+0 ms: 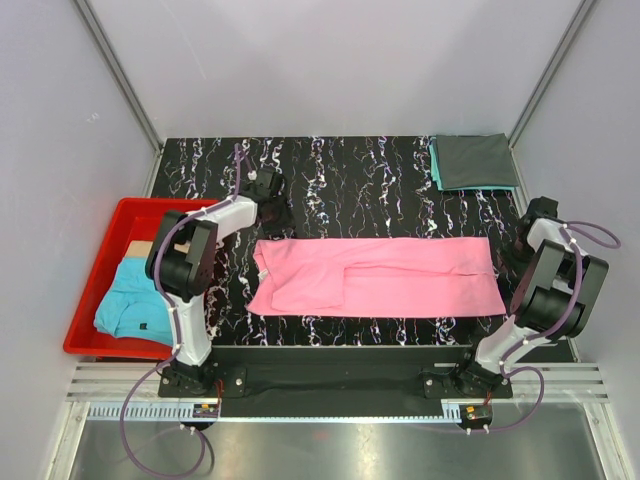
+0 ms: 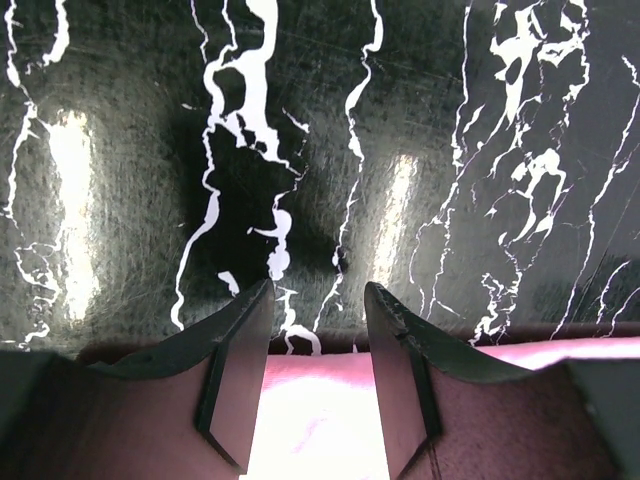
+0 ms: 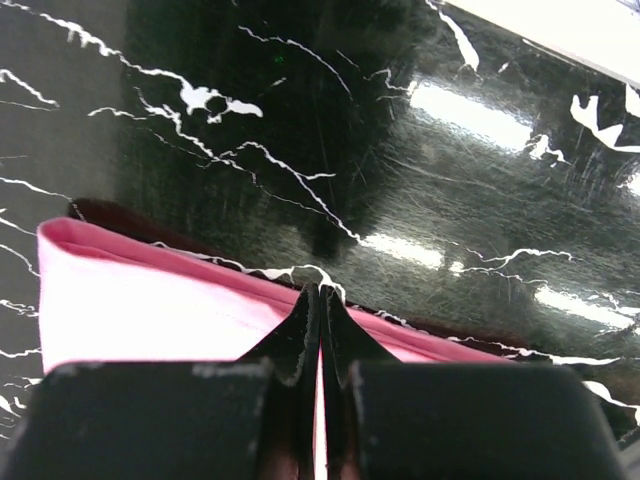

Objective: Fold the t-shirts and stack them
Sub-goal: Fold the tshirt

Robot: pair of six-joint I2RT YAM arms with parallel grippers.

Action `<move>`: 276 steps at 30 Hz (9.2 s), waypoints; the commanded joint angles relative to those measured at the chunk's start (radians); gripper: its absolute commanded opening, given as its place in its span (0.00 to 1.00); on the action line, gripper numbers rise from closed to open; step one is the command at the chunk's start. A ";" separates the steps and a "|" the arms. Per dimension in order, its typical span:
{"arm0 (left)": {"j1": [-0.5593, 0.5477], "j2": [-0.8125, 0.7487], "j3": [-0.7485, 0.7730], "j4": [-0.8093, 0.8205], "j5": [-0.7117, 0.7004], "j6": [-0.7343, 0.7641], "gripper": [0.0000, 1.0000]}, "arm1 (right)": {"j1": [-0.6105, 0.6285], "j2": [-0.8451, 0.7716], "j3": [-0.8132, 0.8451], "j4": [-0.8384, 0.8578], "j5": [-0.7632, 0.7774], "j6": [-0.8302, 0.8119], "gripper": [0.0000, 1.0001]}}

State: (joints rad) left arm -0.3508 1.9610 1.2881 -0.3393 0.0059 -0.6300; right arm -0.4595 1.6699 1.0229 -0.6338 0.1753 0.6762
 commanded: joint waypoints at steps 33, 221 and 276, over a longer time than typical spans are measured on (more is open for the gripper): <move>-0.096 -0.136 -0.082 -0.075 -0.060 0.001 0.57 | 0.039 -0.047 -0.011 -0.066 -0.050 0.137 0.38; 0.131 -0.398 -0.068 -0.334 0.231 0.236 0.53 | 1.144 0.126 0.031 0.396 -0.336 0.092 0.39; 0.133 -0.323 -0.309 -0.093 0.456 0.260 0.53 | 1.154 0.126 0.023 0.471 -0.402 0.164 0.00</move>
State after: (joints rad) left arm -0.2203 1.6283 0.9623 -0.4397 0.4328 -0.3828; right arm 0.6827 1.8263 1.0458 -0.1986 -0.2043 0.8314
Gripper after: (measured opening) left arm 0.536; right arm 0.012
